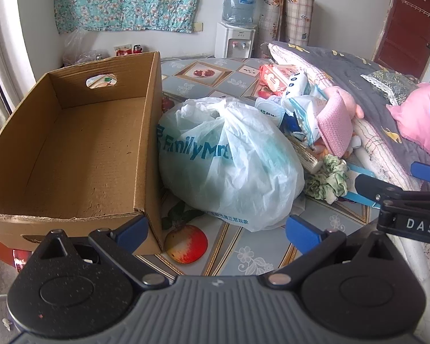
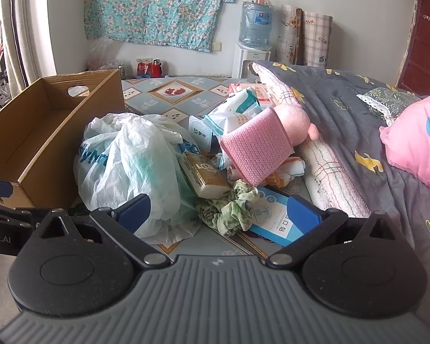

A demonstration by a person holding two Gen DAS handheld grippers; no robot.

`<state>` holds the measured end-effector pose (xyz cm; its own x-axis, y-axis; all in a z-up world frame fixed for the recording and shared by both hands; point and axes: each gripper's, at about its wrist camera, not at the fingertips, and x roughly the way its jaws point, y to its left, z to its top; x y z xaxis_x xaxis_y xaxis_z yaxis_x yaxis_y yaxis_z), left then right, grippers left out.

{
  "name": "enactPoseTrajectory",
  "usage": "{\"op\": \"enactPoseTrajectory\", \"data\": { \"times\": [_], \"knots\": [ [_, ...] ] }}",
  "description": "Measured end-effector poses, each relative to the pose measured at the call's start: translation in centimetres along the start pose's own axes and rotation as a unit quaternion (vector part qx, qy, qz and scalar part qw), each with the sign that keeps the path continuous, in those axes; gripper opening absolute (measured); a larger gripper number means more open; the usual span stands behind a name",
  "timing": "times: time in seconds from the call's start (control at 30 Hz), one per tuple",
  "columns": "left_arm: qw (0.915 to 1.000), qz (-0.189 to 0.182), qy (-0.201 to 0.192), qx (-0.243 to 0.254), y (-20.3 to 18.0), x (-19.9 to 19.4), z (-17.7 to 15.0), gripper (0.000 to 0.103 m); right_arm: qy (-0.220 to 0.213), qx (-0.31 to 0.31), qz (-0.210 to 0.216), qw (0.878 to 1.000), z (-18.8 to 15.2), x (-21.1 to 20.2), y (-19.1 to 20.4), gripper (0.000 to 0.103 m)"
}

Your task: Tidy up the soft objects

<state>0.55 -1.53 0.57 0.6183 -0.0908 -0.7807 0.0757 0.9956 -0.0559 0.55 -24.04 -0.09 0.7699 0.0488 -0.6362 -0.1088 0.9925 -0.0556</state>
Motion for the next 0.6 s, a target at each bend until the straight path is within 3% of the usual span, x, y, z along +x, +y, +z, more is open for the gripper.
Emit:
{"op": "enactPoseTrajectory", "data": {
  "times": [0.6],
  "knots": [
    [1.0, 0.002, -0.001, -0.003, 0.14, 0.01, 0.3, 0.103, 0.0, -0.002, 0.004, 1.0, 0.18, 0.15, 0.16, 0.102]
  ]
}}
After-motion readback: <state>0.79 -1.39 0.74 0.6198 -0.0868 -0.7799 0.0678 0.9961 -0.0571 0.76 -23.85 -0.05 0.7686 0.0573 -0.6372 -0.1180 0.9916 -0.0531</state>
